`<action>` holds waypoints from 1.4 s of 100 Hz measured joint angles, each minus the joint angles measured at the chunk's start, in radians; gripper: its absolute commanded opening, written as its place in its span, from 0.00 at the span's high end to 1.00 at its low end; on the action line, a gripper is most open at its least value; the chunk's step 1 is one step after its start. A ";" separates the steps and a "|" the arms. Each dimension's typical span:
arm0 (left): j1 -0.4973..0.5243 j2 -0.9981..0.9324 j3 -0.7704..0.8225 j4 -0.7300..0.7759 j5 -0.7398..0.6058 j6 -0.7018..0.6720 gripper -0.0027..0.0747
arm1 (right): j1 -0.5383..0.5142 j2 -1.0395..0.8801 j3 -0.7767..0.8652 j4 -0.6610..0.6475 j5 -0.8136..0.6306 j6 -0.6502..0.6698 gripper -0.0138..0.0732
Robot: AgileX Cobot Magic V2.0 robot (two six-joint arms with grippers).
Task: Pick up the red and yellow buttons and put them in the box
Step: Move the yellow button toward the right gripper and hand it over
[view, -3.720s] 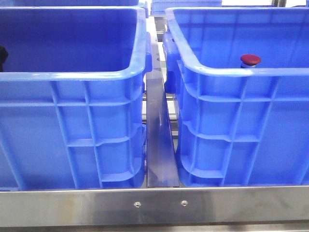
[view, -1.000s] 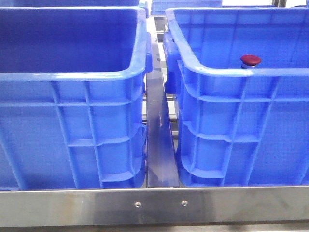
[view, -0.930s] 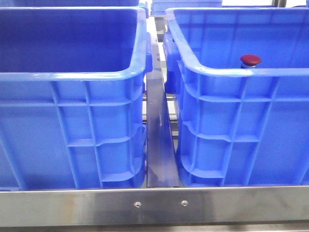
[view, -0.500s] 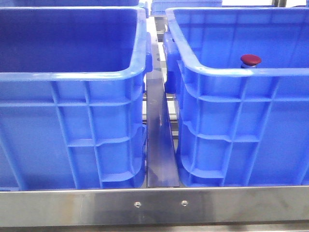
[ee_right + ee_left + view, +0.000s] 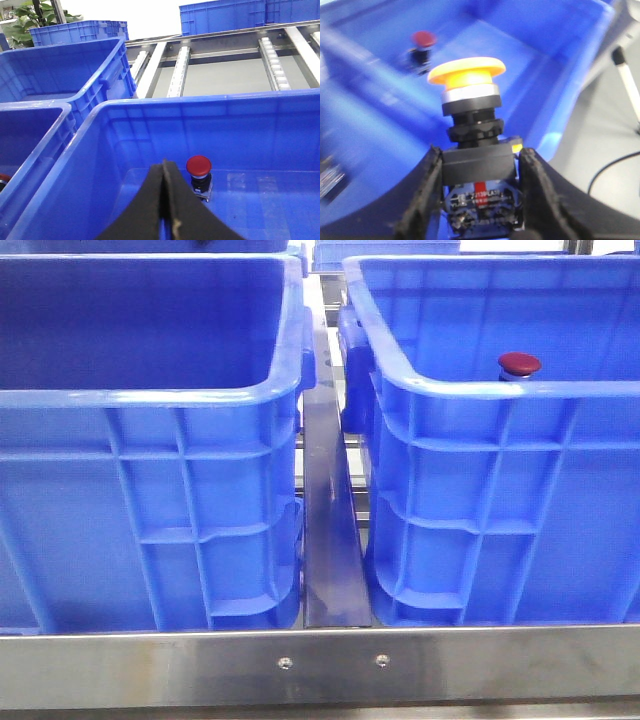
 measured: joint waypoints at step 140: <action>-0.124 0.148 -0.111 0.049 -0.015 0.002 0.99 | 0.000 0.341 -0.067 0.340 0.742 0.082 0.18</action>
